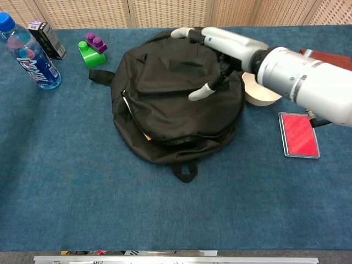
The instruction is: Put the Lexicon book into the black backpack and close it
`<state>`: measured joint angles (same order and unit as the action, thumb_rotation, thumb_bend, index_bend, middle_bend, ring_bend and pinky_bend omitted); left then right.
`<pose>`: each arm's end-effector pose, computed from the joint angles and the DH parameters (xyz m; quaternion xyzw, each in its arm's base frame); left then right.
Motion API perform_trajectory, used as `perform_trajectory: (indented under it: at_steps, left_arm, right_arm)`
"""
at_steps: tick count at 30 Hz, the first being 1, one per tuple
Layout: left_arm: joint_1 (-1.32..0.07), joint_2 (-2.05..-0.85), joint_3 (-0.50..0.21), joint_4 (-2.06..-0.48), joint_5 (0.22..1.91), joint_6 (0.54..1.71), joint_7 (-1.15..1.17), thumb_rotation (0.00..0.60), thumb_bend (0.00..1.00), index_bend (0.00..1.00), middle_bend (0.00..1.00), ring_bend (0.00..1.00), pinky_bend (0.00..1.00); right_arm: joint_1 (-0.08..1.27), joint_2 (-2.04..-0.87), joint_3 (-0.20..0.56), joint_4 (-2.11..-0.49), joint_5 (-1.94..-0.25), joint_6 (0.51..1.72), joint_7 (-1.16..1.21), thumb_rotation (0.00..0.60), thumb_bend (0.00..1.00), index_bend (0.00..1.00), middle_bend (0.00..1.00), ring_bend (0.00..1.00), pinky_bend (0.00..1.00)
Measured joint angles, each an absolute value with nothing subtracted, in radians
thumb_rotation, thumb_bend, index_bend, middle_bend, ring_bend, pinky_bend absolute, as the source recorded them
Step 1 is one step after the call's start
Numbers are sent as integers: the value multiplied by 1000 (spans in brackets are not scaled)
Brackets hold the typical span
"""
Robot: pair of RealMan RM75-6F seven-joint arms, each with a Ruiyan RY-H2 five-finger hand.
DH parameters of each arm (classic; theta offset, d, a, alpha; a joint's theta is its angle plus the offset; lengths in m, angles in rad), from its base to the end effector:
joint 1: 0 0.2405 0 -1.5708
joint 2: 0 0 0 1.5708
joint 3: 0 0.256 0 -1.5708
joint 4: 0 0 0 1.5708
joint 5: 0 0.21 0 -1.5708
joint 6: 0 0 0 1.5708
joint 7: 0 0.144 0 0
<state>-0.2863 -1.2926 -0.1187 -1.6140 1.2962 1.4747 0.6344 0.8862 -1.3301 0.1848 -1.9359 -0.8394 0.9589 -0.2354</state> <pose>-0.2714 0.2505 0.1194 -0.6360 -0.2364 -0.2760 0.6808 -0.0707 -0.3106 0.0219 0.7099 -0.5045 0.4031 0.2810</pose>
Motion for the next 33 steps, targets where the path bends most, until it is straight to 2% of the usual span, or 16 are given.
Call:
perform_trajectory:
  at_steps: [3,8,12,16,22,28,33]
  left_arm:
    - [-275,-1289,-119,-1608,1298,1483,599,600,77,143,324,230,441]
    - [-251,-1286,-119,-1591,1297,1499,543,600,77,146,325,230,441]
    - [-230,-1282,-117,-1571,1294,1509,498,600,78,155,328,230,441]
    - [-213,-1267,-113,-1565,1288,1506,461,600,77,167,328,230,440]
    - [-181,-1229,-83,-1579,1303,1498,398,600,78,179,328,230,428]
    - [-135,-1217,-52,-1585,1348,1534,349,600,77,179,327,230,427]
    - [-104,-1224,-39,-1583,1383,1576,319,600,77,179,325,230,427]
  right_arm:
    - [833,-1304,165,-1950,-889,1043,-241,600,22,31,204,82,114]
    - [726,-1257,117,-1952,-994,1190,-255,600,218,200,328,216,258]
    - [642,-1222,66,-1930,-1075,1296,-293,600,251,290,381,274,360]
    - [542,-1168,5,-1902,-1149,1373,-292,600,241,304,409,282,379]
    - [413,-1122,-56,-1829,-1236,1451,-208,600,126,304,416,282,379]
    - [283,-1113,-89,-1722,-1319,1562,-122,600,67,331,423,282,379]
    - [221,-1112,-91,-1691,-1342,1581,-76,600,66,333,424,282,379]
